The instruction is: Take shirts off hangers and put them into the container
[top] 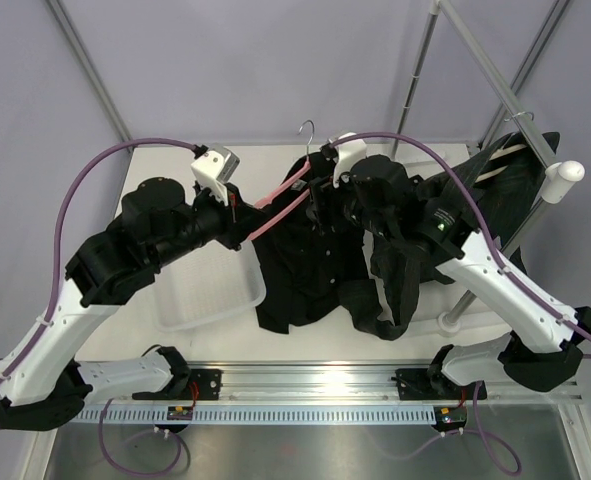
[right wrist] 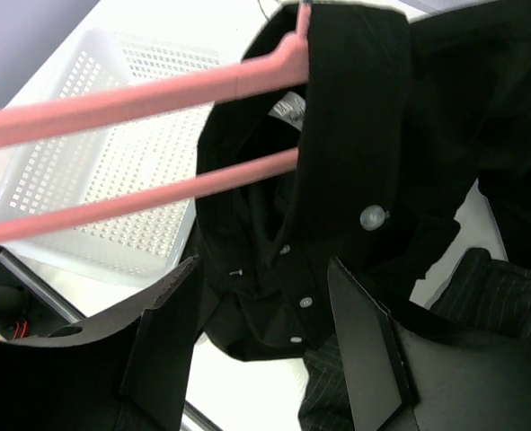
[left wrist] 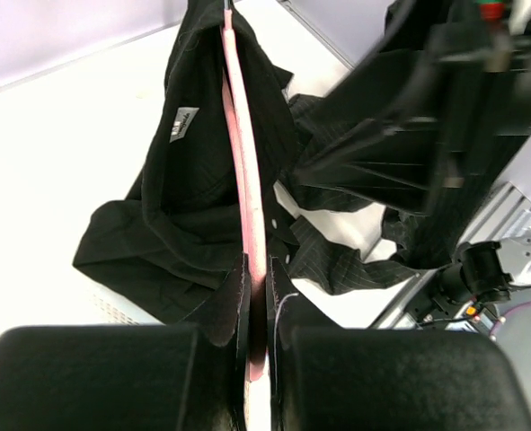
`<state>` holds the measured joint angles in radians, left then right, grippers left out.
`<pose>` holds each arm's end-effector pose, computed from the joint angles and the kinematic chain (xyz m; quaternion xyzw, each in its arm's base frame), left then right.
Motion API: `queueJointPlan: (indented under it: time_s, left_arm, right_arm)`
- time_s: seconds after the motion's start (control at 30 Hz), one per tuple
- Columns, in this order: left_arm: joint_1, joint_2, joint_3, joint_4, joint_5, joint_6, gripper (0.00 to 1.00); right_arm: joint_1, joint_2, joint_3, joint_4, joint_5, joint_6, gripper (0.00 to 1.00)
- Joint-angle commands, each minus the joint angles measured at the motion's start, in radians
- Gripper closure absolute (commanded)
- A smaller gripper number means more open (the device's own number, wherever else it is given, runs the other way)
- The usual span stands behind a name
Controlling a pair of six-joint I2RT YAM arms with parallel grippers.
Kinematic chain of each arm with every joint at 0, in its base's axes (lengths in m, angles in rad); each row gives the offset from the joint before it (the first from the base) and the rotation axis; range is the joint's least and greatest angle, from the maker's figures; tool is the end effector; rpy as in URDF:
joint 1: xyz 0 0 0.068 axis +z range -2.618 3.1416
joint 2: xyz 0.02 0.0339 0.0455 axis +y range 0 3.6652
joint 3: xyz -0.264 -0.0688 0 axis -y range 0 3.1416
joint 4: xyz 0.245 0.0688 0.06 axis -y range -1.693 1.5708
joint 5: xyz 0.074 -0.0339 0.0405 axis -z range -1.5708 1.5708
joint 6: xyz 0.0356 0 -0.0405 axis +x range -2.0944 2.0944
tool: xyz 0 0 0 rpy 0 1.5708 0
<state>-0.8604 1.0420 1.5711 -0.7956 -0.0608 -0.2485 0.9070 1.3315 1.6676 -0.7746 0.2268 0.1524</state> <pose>0.1149 -0.1303 0.4881 0.2217 0.7631 -0.2988 0.5285 0.1710 0.2056 0.4613 -0.2525 0.8019 0.1869 0.5082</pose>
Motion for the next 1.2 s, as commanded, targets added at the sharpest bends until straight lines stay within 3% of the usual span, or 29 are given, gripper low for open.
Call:
queueJointPlan:
  time_s: [0.0,0.07,0.1,0.2,0.3,0.37,0.83,1.03,1.17]
  left_arm:
    - [0.000,-0.023,0.023,0.082,0.048,-0.011,1.00]
    - [-0.002,-0.037,0.015,0.087,0.055,-0.015,1.00]
    - [-0.002,-0.040,0.009,0.087,0.055,-0.015,1.00]
    - [-0.002,-0.063,-0.005,0.081,0.055,-0.015,1.00]
    - [0.000,-0.086,-0.017,0.078,0.092,-0.018,1.00]
    - [-0.002,-0.094,-0.020,0.059,0.090,-0.021,1.00]
    - [0.000,-0.233,-0.132,-0.074,0.065,-0.066,1.00]
    - [0.000,-0.313,-0.137,-0.097,0.035,-0.071,1.00]
    - [-0.002,-0.376,-0.123,-0.061,0.007,-0.063,1.00]
  right_arm:
    - [0.006,0.027,0.076,0.041,0.032,-0.031,0.36]
    - [0.006,0.037,0.084,0.049,0.054,-0.036,0.44]
    - [0.006,0.044,0.089,0.051,0.069,-0.037,0.60]
    - [0.009,0.052,0.090,0.047,0.123,-0.042,0.92]
    - [0.007,0.055,0.087,0.052,0.150,-0.048,0.91]
    - [0.010,0.060,0.095,0.044,0.189,-0.056,1.00]
    - [0.001,0.135,0.259,0.084,0.681,-0.254,1.00]
    - [-0.091,0.129,0.247,0.072,0.669,-0.252,1.00]
    - [-0.120,0.086,0.137,0.087,0.605,-0.217,1.00]
